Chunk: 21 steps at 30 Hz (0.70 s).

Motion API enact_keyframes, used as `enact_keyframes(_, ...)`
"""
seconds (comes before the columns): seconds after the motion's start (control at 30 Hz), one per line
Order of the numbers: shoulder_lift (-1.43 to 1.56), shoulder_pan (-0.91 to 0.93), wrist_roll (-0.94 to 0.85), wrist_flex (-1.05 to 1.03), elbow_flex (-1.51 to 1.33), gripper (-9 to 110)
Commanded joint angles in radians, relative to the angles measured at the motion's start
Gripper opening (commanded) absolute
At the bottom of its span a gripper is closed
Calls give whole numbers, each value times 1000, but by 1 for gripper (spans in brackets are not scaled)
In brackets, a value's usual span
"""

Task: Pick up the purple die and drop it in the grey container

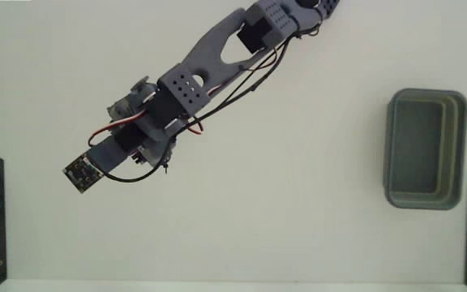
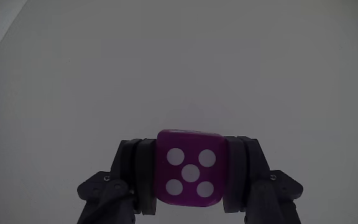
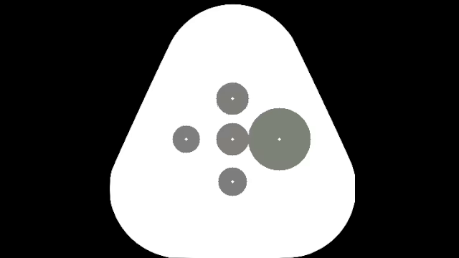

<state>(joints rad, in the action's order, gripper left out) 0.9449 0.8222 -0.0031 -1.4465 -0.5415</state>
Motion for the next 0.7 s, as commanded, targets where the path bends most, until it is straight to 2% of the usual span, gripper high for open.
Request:
enact_keyframes(0.0,74,-36,3,4,16,59)
enact_keyframes(0.67,232,-412,3,9,-148,59)
